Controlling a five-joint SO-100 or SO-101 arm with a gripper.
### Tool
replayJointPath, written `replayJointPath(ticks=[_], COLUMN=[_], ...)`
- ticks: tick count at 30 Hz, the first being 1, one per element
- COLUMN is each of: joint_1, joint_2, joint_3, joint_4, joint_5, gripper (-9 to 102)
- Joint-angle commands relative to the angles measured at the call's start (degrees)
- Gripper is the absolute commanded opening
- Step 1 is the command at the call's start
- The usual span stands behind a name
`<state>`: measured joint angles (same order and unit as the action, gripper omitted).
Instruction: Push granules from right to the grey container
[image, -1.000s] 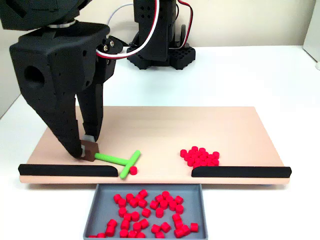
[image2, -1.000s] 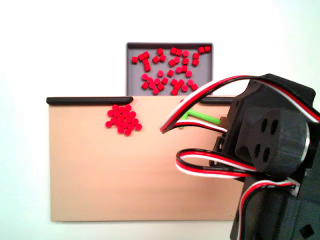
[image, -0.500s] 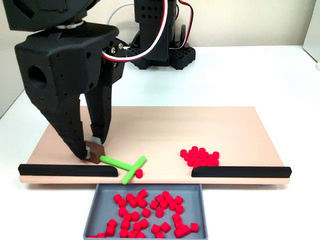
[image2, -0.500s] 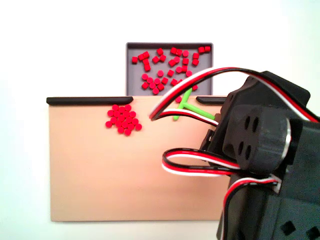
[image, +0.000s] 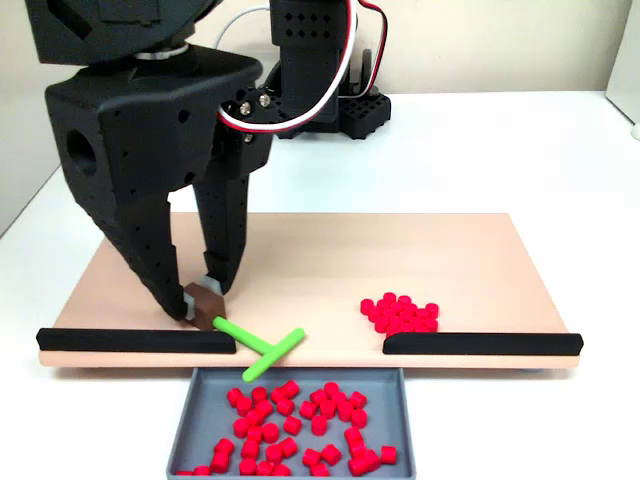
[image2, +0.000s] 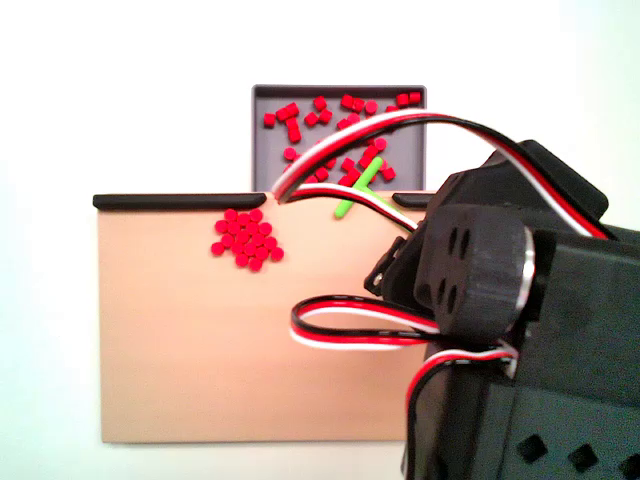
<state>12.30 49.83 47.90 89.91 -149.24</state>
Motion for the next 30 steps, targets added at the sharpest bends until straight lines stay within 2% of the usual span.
replayJointPath(ticks=[1,9,13,17,23,30], joint_1=[-0.88,-5.54,-9.49,-11.6,-12.04,-9.23], joint_2=[5.01,16.35,23.12,33.22,50.1,58.54], joint_3=[-0.97,1.76,5.54,16.96,38.58,51.86], joint_4=[0.09,0.79,0.79,0.18,0.18,0.0], joint_5=[5.98,21.71,34.89,48.43,50.89,51.68], gripper=[0,0,0,0,2,0])
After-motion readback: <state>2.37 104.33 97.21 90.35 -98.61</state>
